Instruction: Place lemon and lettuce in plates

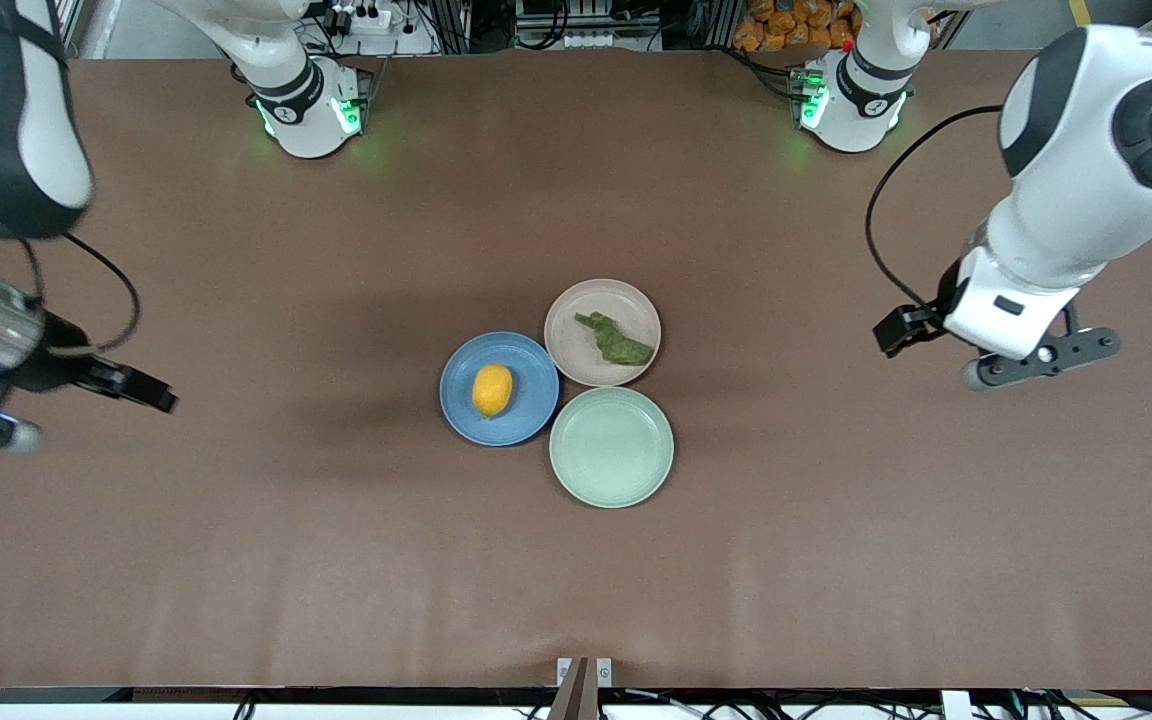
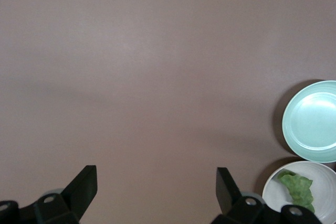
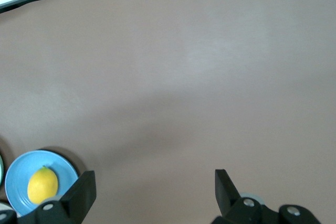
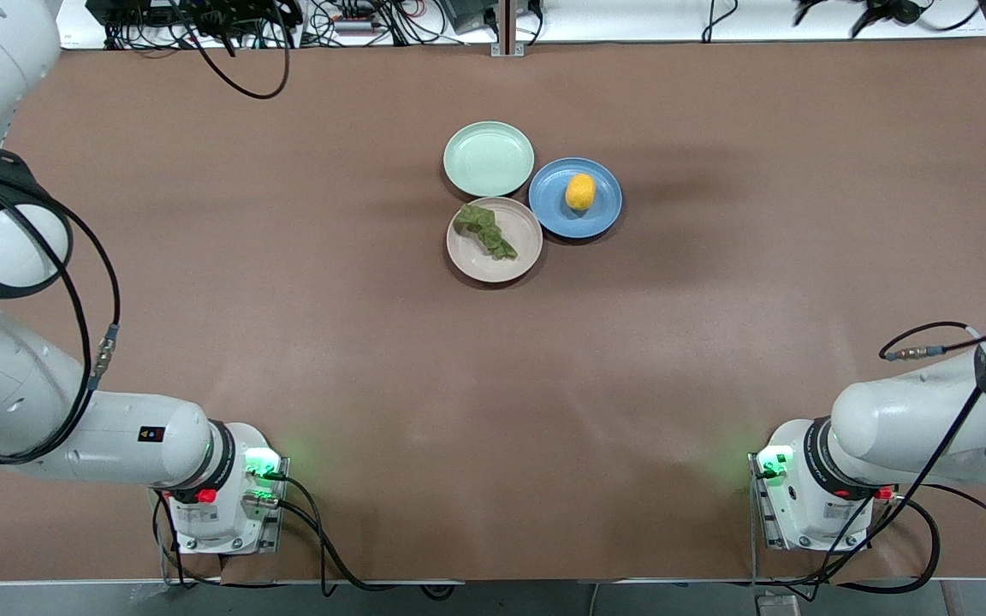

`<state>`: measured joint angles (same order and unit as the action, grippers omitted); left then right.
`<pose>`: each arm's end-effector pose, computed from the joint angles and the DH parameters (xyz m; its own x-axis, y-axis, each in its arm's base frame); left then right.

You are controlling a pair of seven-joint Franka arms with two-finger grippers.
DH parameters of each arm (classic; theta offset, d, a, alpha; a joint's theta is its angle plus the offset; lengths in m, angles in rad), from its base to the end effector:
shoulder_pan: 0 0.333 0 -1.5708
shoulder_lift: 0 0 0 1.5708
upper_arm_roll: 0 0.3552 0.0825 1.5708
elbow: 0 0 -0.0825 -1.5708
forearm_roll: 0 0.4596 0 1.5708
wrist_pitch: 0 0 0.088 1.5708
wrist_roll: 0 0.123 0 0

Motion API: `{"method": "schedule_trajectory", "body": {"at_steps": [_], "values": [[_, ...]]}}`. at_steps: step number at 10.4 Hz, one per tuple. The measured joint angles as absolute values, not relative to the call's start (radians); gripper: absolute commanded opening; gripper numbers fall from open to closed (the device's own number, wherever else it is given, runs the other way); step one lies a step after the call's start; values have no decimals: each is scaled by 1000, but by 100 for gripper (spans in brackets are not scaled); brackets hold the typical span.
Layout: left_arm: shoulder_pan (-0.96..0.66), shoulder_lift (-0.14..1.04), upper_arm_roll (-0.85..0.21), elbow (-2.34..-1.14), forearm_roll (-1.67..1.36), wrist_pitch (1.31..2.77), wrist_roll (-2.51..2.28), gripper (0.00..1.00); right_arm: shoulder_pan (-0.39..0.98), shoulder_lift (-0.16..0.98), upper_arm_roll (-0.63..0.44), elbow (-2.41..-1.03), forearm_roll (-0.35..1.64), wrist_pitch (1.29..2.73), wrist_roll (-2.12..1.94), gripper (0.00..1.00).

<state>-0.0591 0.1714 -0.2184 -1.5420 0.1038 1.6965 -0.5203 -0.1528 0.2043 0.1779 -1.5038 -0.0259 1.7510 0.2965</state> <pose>0.6731 -0.1687 0.5636 0.9731 0.2292 0.0214 0.2301 -0.9711 -0.0636 0.7120 0.0042 0.5658 0.9623 -0.2687 0.0411 -0.2679 -0.9632 -0.0233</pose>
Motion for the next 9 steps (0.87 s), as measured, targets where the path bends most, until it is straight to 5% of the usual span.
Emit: {"method": "schedule_trajectory", "body": {"at_steps": [5, 9], "values": [[-15, 100, -216, -1520, 48, 1648, -443, 100, -67, 62, 102, -1421, -62, 1603, 296, 100], [4, 63, -161, -1520, 24, 1597, -325, 100, -11, 66, 45, -1425, -66, 1603, 296, 100]]}}
